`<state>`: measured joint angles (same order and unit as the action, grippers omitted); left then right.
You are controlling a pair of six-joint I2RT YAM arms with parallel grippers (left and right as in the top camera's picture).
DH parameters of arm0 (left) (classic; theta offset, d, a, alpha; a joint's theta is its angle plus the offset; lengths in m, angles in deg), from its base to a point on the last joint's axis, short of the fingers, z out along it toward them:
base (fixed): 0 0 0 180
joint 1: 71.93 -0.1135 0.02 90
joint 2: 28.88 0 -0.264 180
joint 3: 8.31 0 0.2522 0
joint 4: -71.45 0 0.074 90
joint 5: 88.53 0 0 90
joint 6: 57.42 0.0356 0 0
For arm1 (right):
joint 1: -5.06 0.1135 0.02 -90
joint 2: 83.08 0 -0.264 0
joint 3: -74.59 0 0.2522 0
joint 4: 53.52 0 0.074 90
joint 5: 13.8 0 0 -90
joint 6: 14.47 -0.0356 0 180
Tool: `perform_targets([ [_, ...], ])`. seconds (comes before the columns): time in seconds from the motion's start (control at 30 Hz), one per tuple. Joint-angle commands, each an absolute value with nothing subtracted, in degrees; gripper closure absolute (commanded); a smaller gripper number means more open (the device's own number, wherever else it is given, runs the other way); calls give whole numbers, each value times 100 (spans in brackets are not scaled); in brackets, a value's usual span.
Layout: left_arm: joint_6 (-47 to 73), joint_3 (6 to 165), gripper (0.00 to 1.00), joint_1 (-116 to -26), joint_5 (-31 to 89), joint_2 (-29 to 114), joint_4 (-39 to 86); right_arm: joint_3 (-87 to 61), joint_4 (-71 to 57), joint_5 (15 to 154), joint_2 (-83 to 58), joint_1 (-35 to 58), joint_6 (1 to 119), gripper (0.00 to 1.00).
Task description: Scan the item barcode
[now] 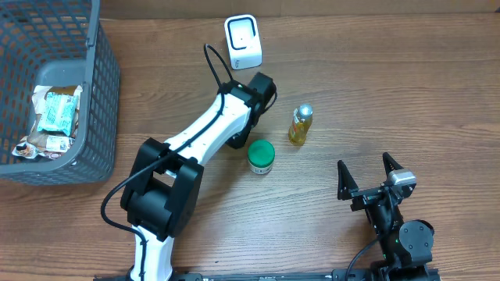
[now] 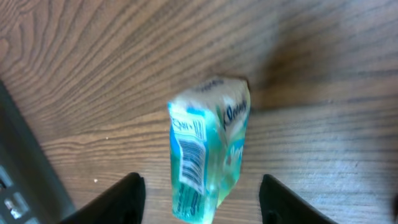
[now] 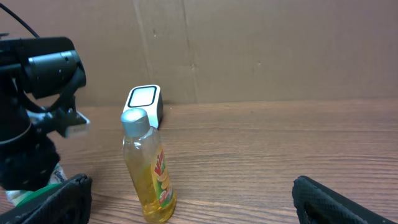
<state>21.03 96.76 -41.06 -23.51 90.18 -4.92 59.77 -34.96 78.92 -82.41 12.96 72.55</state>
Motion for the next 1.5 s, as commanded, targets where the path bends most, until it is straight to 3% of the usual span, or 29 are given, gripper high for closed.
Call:
perform_targets([
  [0.0, 1987, 9796, 34, -4281, -1927, 8983, -457, 6038, -3513, 7866, -8290, 1272, 7261, 0],
  [0.3, 1990, 9628, 32, -4766, -950, 8988, -138, 6038, -3513, 7866, -8290, 1272, 7261, 0],
  [0.43, 1992, 9387, 39, -4816, -766, 8988, 24, 6038, -3513, 7866, -8290, 1272, 7261, 0],
  [0.63, 1987, 9193, 76, -4816, -759, 8988, 249, 6038, -3513, 7864, -8290, 1272, 7261, 0],
  [0.77, 1987, 9195, 89, -4785, -432, 8988, 315, 6038, -3513, 7864, -8290, 1272, 7261, 0],
  [1.47, 1708, 9481, 85, -4361, -338, 8988, 398, 6038, -3513, 7864, -8290, 1272, 7261, 0],
])
